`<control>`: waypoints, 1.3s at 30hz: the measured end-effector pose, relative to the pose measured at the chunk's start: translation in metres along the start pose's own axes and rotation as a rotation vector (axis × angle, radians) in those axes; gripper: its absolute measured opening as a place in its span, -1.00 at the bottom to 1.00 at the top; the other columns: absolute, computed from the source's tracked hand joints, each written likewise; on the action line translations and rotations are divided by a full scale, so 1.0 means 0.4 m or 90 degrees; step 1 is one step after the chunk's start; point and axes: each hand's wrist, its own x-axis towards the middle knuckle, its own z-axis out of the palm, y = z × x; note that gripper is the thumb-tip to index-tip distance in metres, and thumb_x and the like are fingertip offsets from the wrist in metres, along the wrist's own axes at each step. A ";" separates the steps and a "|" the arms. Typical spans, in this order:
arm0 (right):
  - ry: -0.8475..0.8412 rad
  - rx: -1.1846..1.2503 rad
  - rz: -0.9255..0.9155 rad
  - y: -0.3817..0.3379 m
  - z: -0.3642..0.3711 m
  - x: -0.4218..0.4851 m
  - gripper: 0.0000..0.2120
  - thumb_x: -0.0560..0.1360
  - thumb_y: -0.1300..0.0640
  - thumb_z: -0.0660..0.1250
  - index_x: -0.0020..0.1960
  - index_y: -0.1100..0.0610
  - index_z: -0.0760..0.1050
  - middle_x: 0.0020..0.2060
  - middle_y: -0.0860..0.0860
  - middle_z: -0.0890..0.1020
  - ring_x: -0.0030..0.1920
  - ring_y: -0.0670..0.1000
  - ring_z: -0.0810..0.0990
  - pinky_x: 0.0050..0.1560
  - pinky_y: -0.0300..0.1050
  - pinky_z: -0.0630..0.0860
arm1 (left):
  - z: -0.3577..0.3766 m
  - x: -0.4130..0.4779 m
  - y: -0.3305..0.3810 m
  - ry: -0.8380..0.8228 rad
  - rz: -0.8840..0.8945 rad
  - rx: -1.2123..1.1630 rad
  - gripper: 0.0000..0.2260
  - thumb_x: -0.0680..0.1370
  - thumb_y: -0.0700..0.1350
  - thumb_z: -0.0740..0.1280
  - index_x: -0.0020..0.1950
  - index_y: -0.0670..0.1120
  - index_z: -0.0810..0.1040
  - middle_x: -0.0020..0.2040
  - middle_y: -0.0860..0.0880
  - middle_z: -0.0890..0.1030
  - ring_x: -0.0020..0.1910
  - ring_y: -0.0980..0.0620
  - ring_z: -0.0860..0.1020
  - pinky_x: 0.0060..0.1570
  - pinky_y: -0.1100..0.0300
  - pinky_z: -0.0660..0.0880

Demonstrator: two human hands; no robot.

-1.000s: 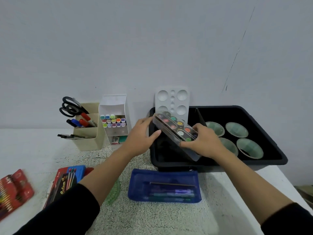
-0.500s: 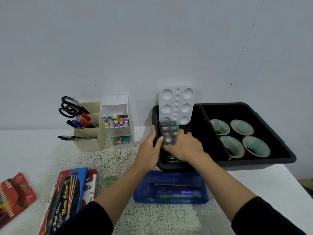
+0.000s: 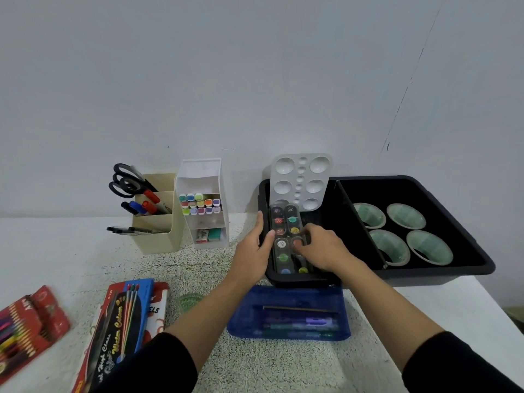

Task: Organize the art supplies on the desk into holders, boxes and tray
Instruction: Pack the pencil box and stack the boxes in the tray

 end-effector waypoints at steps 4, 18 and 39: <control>0.003 0.021 -0.016 -0.001 0.003 -0.005 -0.67 0.48 -0.02 0.46 0.17 0.08 0.51 0.03 0.04 0.63 0.07 0.10 0.62 0.08 -0.03 0.57 | 0.007 -0.005 0.004 0.016 -0.006 -0.007 -0.50 0.72 -0.05 0.16 0.63 -0.02 0.09 0.13 0.17 0.38 -0.26 0.68 0.34 -0.21 0.70 0.24; 0.153 -0.086 -0.096 0.025 0.021 -0.014 -0.83 0.51 -0.01 0.37 0.05 0.04 0.56 -0.04 0.03 0.58 -0.07 0.08 0.59 -0.09 0.00 0.59 | -0.049 -0.035 0.009 0.013 -0.008 0.040 -0.56 0.67 0.07 0.23 0.55 0.07 0.33 0.17 0.13 0.55 0.03 0.21 0.56 -0.02 0.40 0.53; -0.180 0.190 -0.253 -0.433 0.405 -0.203 -0.80 0.58 0.04 0.38 0.17 0.07 0.61 -0.13 -0.08 0.66 -0.16 -0.11 0.65 -0.19 -0.15 0.64 | -0.560 -0.370 -0.292 0.166 -0.168 0.307 -0.60 0.60 0.08 0.34 0.42 0.07 0.48 0.05 0.06 0.54 -0.08 0.17 0.56 -0.07 0.15 0.60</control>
